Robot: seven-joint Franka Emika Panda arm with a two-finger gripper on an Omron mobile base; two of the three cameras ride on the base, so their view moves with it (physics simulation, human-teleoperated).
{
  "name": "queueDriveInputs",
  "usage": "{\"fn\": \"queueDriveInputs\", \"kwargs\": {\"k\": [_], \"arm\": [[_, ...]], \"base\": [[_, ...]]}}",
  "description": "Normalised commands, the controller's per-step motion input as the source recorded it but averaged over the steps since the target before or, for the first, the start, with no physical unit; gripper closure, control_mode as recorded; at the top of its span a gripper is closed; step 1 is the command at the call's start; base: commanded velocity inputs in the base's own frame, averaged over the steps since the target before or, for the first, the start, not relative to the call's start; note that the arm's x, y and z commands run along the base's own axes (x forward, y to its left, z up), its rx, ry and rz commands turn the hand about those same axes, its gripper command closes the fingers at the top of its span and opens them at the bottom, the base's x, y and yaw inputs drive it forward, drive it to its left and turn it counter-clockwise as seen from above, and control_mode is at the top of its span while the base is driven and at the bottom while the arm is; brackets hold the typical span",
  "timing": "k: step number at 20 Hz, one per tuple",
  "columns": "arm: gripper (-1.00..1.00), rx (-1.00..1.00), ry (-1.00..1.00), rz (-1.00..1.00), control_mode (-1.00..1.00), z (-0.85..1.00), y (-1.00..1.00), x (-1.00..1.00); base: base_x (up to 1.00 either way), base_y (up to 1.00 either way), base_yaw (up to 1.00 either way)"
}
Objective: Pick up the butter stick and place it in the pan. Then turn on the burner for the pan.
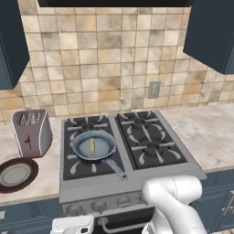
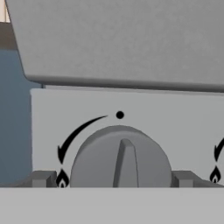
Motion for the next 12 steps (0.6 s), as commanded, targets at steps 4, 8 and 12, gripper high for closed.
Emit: {"fn": "queueDriveInputs", "kwargs": {"k": [4,8,12], "arm": [[-1.00,0.00,0.00,0.00,-1.00,0.00,0.00,0.30],[-1.00,0.00,0.00,0.00,-1.00,0.00,0.00,0.26],[-1.00,0.00,0.00,0.00,-1.00,0.00,-0.01,0.16]], "base": [[0.00,0.00,0.00],[0.00,0.00,0.00],[0.00,0.00,0.00]]}}
